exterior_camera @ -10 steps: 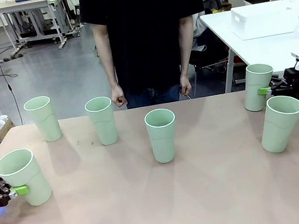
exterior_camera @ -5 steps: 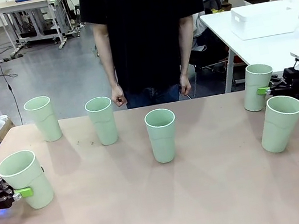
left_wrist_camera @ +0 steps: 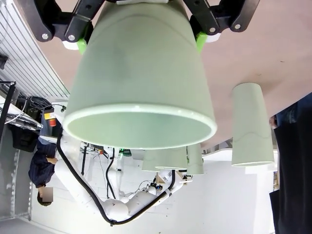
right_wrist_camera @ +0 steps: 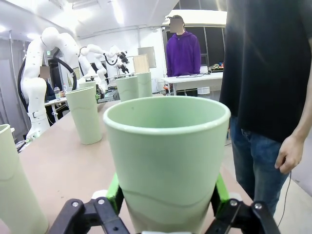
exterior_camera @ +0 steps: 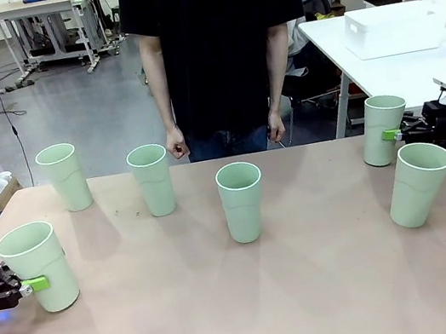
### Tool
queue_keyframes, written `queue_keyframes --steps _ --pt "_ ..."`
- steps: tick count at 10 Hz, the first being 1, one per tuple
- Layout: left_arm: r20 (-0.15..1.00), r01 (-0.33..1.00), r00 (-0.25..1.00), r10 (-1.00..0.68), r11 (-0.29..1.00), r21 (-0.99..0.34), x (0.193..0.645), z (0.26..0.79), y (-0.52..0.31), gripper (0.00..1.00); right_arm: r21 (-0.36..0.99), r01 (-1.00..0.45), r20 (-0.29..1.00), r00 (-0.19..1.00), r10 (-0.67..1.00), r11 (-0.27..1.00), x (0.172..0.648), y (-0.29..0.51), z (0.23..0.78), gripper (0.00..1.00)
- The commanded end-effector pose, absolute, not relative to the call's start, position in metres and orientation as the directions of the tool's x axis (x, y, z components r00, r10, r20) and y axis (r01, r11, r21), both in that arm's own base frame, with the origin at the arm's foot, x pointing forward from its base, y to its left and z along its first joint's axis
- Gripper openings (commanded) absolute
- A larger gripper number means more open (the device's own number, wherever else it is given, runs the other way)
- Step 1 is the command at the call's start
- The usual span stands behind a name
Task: Stack the cups and store them in the basket.
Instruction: Pick up two Reusable plastic cups , one in each hand.
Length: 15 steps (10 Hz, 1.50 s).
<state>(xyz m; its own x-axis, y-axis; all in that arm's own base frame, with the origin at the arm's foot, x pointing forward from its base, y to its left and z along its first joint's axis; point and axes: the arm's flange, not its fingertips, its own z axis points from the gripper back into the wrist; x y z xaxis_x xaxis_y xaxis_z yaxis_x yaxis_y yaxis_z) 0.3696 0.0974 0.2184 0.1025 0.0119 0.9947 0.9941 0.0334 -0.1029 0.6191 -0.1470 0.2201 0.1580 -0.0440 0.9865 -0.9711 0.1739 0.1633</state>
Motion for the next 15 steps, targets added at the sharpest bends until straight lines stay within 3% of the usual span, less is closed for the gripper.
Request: queue_keyframes --steps 1,3,4,5,8,15 --pt "0.994 0.994 0.105 0.007 0.034 -0.106 0.369 0.217 0.098 0.58 0.165 -0.971 0.986 0.159 -0.044 0.174 0.619 -0.147 0.220 0.55" --pt "0.994 0.994 0.105 0.007 0.034 -0.106 0.369 0.217 0.098 0.58 0.165 -0.971 0.986 0.159 -0.044 0.174 0.619 -0.147 0.220 0.55" --pt "0.993 0.993 0.117 0.008 0.033 -0.117 0.369 0.217 0.099 0.87 0.165 -0.971 0.986 0.159 -0.044 0.174 0.619 -0.147 0.220 0.55" --pt "0.994 0.993 0.098 0.037 0.064 -0.101 0.368 0.234 0.102 0.87 0.164 -0.971 0.986 0.158 -0.045 0.174 0.619 -0.149 0.219 0.86" --pt "0.997 0.997 0.015 0.074 0.070 -0.020 0.362 0.292 0.083 0.87 0.107 -0.974 0.993 0.096 -0.067 0.199 0.588 -0.121 0.281 0.86" --pt "0.997 0.993 -0.050 0.066 0.108 0.043 0.339 0.398 0.049 0.87 0.030 -0.966 0.997 0.012 -0.070 0.258 0.496 -0.074 0.390 0.86"
